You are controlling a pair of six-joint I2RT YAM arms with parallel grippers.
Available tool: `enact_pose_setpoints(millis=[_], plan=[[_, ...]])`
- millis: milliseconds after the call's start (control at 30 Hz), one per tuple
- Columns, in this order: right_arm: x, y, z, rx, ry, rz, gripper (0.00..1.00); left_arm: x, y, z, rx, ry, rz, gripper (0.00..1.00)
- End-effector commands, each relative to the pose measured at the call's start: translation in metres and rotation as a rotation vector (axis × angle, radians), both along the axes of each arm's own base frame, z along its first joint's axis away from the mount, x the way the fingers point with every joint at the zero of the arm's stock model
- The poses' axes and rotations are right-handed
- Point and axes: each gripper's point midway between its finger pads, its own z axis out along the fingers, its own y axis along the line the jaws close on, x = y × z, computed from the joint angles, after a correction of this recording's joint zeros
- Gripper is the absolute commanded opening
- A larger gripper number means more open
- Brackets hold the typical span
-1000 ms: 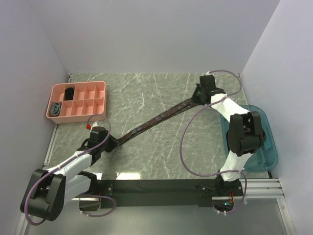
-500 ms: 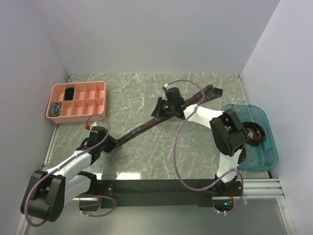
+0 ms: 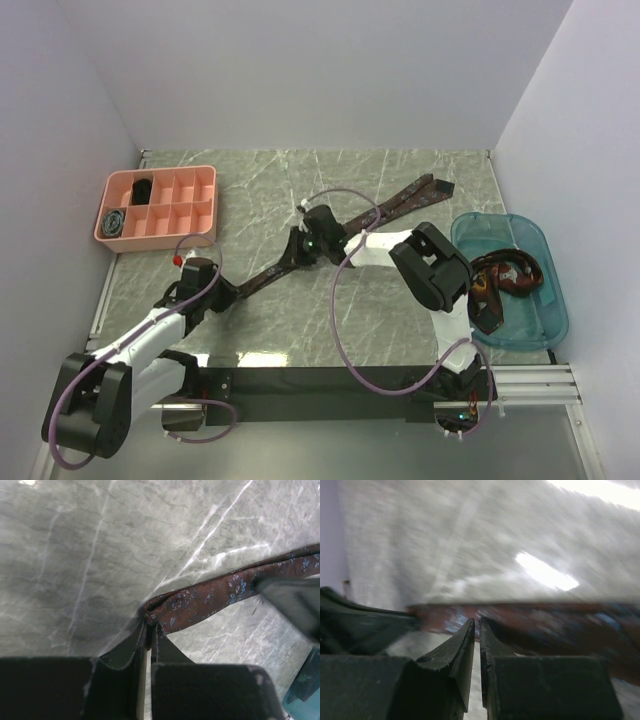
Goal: Roll the ties
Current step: Roll the tie
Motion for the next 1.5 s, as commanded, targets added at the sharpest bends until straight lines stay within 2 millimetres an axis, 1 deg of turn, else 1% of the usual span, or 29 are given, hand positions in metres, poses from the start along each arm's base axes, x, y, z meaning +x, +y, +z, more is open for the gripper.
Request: enact_pose_setpoints(millis=[0, 67, 167, 233, 333, 433, 467, 500, 533, 567, 633, 700, 733, 767, 800, 867, 933, 967, 1033, 1067, 1133, 1200, 1233, 1267, 1467], plan=[[0.001, -0.014, -0.017, -0.009, 0.021, -0.066, 0.16, 0.010, 0.007, 0.014, 0.020, -0.038, 0.028, 0.01], [-0.006, -0.025, -0.024, -0.038, 0.024, -0.077, 0.16, 0.010, 0.011, 0.015, 0.028, -0.040, 0.046, 0.01], [-0.011, -0.040, -0.033, -0.098, 0.027, -0.097, 0.16, 0.009, 0.013, 0.014, 0.020, -0.041, 0.054, 0.01], [-0.011, -0.045, -0.036, -0.116, 0.028, -0.110, 0.15, 0.008, 0.012, 0.012, 0.018, -0.033, 0.047, 0.01], [-0.008, -0.048, -0.029, -0.121, 0.004, -0.124, 0.15, 0.006, 0.012, 0.009, 0.018, -0.022, 0.044, 0.01], [-0.004, -0.045, -0.010, -0.110, -0.040, -0.116, 0.16, 0.006, 0.012, 0.009, 0.018, -0.023, 0.040, 0.01], [-0.002, -0.040, 0.004, -0.089, -0.065, -0.107, 0.16, 0.005, 0.011, 0.009, 0.016, -0.022, 0.035, 0.01], [-0.003, -0.036, 0.011, -0.081, -0.079, -0.097, 0.16, 0.006, 0.011, 0.009, 0.015, -0.023, 0.033, 0.01], [0.001, -0.030, 0.027, -0.060, -0.112, -0.088, 0.16, 0.005, 0.010, 0.009, 0.016, -0.020, 0.027, 0.01], [-0.005, -0.022, 0.032, -0.053, -0.123, -0.066, 0.16, 0.005, 0.010, 0.009, 0.014, -0.018, 0.024, 0.01], [-0.006, -0.007, 0.049, -0.021, -0.156, -0.036, 0.17, 0.005, 0.009, 0.008, 0.014, -0.012, 0.019, 0.01], [-0.014, 0.009, 0.056, 0.004, -0.160, 0.007, 0.17, 0.005, 0.009, 0.008, 0.013, -0.011, 0.018, 0.01], [-0.014, 0.018, 0.065, 0.022, -0.174, 0.022, 0.17, 0.005, 0.009, 0.008, 0.013, -0.011, 0.018, 0.01], [-0.015, 0.024, 0.059, 0.018, -0.166, 0.032, 0.17, 0.005, 0.009, 0.008, 0.015, -0.011, 0.018, 0.01], [-0.021, 0.031, 0.059, 0.019, -0.164, 0.052, 0.17, 0.005, 0.009, 0.009, 0.017, -0.011, 0.019, 0.01], [-0.021, 0.043, 0.056, 0.025, -0.161, 0.068, 0.17, 0.005, 0.009, 0.010, 0.020, -0.012, 0.018, 0.01], [-0.027, 0.053, 0.056, 0.038, -0.160, 0.090, 0.17, 0.007, 0.010, 0.012, 0.022, -0.019, 0.023, 0.01], [-0.026, 0.057, 0.051, 0.036, -0.153, 0.096, 0.17, 0.006, 0.010, 0.012, 0.022, -0.016, 0.021, 0.01], [-0.031, 0.065, 0.048, 0.039, -0.147, 0.112, 0.17, 0.007, 0.010, 0.013, 0.024, -0.019, 0.022, 0.01], [-0.032, 0.067, 0.040, 0.033, -0.140, 0.114, 0.17, 0.006, 0.010, 0.012, 0.023, -0.014, 0.023, 0.01], [-0.035, 0.067, 0.027, 0.018, -0.115, 0.120, 0.17, 0.007, 0.010, 0.013, 0.024, -0.015, 0.020, 0.01], [-0.035, 0.065, 0.018, 0.008, -0.107, 0.110, 0.17, 0.007, 0.010, 0.014, 0.027, -0.014, 0.019, 0.01], [-0.037, 0.061, 0.011, -0.006, -0.100, 0.106, 0.17, 0.007, 0.010, 0.015, 0.029, -0.016, 0.019, 0.01], [-0.035, 0.058, 0.006, -0.024, -0.103, 0.090, 0.17, 0.008, 0.012, 0.015, 0.032, -0.018, 0.024, 0.01], [-0.040, 0.044, -0.025, -0.083, -0.064, 0.068, 0.17, 0.006, 0.014, 0.018, 0.045, -0.016, 0.030, 0.01]])
